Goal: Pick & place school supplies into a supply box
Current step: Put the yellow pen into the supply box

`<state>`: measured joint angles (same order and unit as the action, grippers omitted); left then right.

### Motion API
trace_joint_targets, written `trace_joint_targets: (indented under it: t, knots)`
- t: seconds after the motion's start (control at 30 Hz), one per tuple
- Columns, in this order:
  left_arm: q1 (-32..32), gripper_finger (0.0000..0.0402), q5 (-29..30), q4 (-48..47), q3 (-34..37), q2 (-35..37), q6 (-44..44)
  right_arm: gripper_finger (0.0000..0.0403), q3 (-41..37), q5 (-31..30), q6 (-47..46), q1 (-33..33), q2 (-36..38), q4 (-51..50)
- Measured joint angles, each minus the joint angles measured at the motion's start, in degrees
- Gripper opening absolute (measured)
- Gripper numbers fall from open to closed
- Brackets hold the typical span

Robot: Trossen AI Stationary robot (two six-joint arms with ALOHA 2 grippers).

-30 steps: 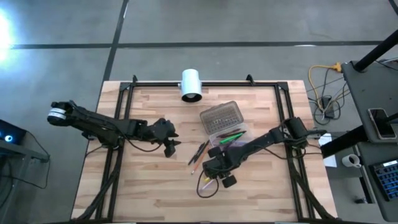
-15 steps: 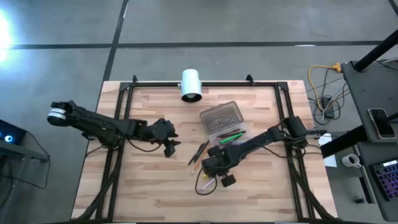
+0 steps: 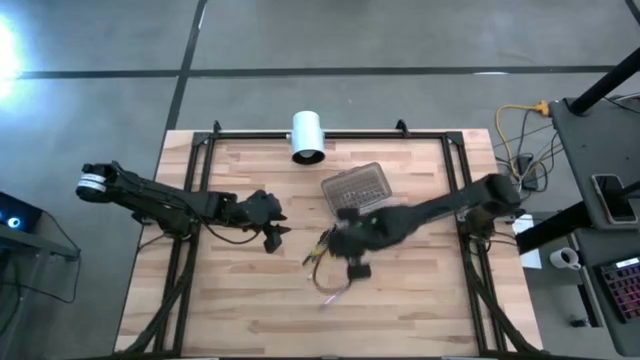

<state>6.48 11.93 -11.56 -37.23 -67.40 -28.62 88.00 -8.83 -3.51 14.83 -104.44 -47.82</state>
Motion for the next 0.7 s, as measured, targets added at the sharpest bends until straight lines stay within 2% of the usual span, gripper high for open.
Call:
trace_joint_targets:
  t: [0.1, 0.17, 0.3, 0.43, 0.7]
  knots:
    - [0.00, 0.0170, 0.02, 0.09, 0.02, 0.00, 0.00, 0.0020, -1.79, -6.30, -0.63, -3.19, 3.79, -6.45]
    - [0.00, 0.0170, 0.03, 0.18, 0.02, -0.06, 0.00, 0.0020, -4.53, -6.69, -0.09, -5.25, 5.47, -8.64]
    - [0.00, 0.0170, 0.04, 0.22, 0.04, -0.15, -0.47, 0.0020, -11.96, -5.54, 3.52, -7.00, 7.94, -9.57]
    - [0.00, 0.0170, 0.04, 0.20, 0.04, -0.15, -2.09, 0.0020, -18.68, -1.87, 6.55, -7.32, 8.98, -9.18]
    - [0.00, 0.0170, 0.04, 0.92, 0.04, -0.15, -3.65, 0.0022, -26.92, 1.59, 11.34, -7.19, 9.00, -6.20]
